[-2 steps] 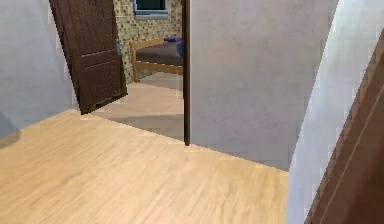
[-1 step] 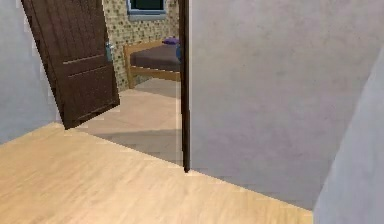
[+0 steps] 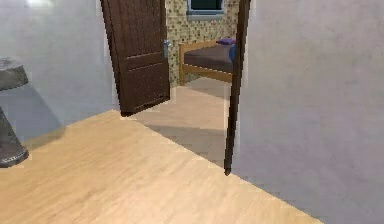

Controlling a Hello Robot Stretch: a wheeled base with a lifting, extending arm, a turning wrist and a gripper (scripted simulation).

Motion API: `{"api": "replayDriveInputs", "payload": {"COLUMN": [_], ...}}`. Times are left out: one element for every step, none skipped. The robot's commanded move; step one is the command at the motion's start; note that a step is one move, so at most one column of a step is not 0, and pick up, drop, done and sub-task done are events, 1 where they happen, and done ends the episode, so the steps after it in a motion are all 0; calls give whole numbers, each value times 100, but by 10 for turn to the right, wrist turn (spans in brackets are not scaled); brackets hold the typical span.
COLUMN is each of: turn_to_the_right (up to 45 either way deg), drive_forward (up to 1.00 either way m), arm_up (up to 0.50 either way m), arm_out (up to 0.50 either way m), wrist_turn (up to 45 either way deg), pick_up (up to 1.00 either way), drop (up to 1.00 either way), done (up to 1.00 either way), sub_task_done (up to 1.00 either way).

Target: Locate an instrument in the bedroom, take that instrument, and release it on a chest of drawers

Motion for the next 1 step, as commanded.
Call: {"api": "replayDriveInputs", "payload": {"turn_to_the_right": [0], "drive_forward": [100], "arm_up": [0], "arm_out": [0], "wrist_turn": [0], "pick_up": [0], "drop": [0], "done": [0], "sub_task_done": [0]}}
